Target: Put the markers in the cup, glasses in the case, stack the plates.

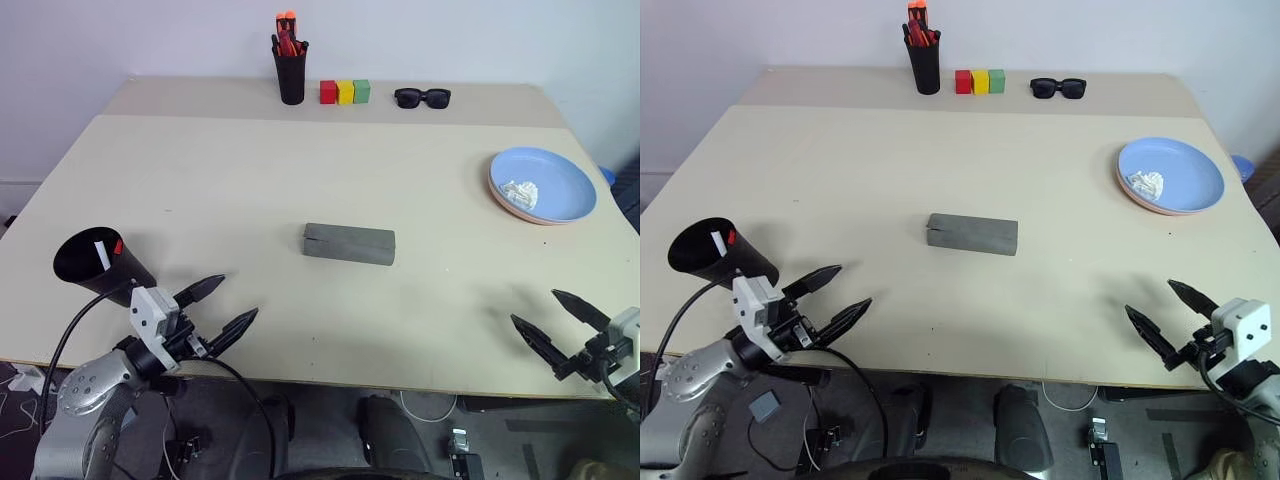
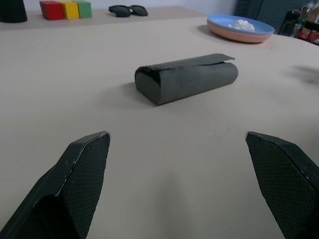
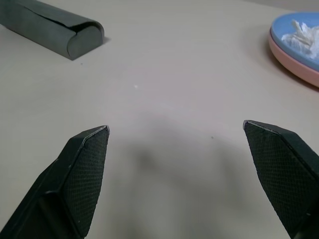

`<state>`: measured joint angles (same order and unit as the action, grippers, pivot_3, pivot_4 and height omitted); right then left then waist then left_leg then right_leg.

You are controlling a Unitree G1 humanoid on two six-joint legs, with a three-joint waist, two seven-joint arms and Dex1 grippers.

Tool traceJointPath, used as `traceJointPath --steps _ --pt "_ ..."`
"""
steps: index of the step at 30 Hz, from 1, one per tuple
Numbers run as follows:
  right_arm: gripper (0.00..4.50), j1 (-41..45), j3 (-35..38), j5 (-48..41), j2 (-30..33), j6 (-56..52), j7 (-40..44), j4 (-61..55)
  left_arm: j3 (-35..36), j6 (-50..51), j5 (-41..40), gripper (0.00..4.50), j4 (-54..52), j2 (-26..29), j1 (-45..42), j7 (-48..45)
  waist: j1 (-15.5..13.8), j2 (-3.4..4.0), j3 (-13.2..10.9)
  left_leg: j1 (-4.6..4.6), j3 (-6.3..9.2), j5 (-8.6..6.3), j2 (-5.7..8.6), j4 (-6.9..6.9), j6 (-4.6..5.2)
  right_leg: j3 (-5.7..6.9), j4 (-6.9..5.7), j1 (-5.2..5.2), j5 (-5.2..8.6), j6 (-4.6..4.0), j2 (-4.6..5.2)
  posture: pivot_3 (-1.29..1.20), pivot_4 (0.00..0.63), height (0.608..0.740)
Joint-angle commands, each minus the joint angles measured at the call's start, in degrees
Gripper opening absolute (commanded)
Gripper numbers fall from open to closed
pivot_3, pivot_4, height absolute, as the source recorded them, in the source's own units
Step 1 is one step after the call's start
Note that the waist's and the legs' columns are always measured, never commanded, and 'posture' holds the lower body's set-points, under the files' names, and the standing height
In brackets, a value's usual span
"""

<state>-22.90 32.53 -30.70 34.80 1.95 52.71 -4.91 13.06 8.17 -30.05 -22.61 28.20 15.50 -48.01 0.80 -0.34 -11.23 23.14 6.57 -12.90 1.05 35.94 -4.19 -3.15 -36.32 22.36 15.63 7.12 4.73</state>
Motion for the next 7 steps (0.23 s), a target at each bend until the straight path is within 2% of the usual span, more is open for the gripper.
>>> traceJointPath --steps 1,7 --pt "4.41 -0.23 1.51 -0.55 0.26 1.24 0.68 -0.94 0.63 -0.87 -0.72 4.5 -1.38 0.44 0.53 -0.33 0.03 0.0 0.0 0.0 0.0 0.0 0.0 -0.01 0.0 0.0 0.0 0.0 0.0 0.0 0.0 0.0 0.15 0.74" --pt "4.41 3.49 0.47 0.5 0.69 1.94 0.68 2.1 -0.12 -1.92 0.17 4.5 -1.12 -0.07 2.13 -0.5 0.02 -0.01 0.01 0.0 -0.01 -0.01 0.0 -0.02 0.02 0.0 0.03 0.0 0.0 0.0 0.01 0.0 0.15 0.74"
